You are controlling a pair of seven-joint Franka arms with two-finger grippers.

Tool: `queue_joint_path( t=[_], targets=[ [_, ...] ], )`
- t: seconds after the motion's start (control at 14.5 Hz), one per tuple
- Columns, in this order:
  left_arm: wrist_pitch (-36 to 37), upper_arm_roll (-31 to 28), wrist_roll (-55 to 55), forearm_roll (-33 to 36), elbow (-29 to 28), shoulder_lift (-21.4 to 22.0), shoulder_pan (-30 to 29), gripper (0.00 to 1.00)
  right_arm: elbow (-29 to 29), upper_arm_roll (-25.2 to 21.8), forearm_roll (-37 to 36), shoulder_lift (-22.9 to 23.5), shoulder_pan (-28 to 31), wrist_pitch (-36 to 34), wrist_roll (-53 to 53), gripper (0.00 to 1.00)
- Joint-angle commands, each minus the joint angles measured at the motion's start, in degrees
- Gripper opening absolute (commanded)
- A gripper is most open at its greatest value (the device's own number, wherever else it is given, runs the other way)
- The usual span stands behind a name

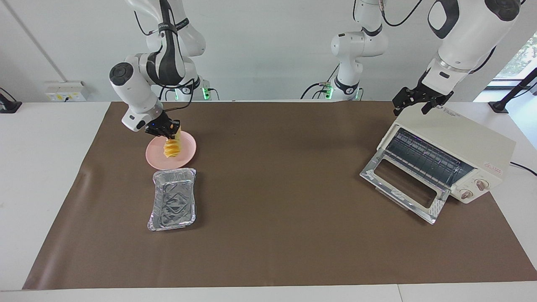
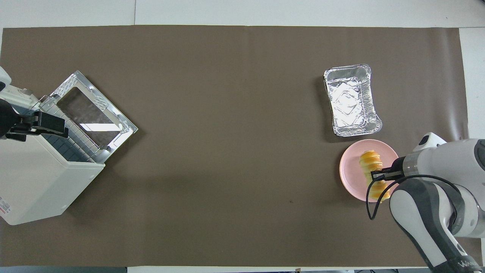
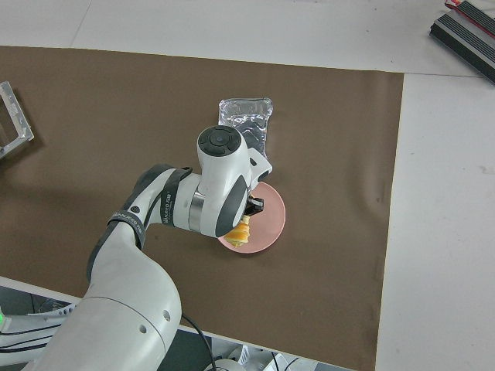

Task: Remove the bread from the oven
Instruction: 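Tip the foil tray over the pink plate to slide the rolls out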

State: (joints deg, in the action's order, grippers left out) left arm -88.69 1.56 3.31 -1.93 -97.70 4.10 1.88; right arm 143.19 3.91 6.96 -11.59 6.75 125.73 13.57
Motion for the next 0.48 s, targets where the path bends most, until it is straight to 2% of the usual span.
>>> queue_joint_path(
  t=[0.0, 0.28, 0.41],
  targets=[
    [0.88, 0.03, 0.65, -0.80, -0.21, 0.82, -0.21, 1.00, 0.69, 0.39, -0.46, 0.60, 1.60, 2.67, 1.99, 0.00],
    [0.88, 0.03, 0.65, -0.80, -0.21, 0.73, -0.21, 1.00, 0.69, 0.39, -0.46, 2.28, 1.17, 3.91, 1.55, 0.01],
    [0.88, 0.03, 0.65, -0.80, -0.12, 0.82, -0.21, 1.00, 0.60, 0.39, -0.46, 2.36, 0.90, 3.99, 1.28, 0.44]
  ],
)
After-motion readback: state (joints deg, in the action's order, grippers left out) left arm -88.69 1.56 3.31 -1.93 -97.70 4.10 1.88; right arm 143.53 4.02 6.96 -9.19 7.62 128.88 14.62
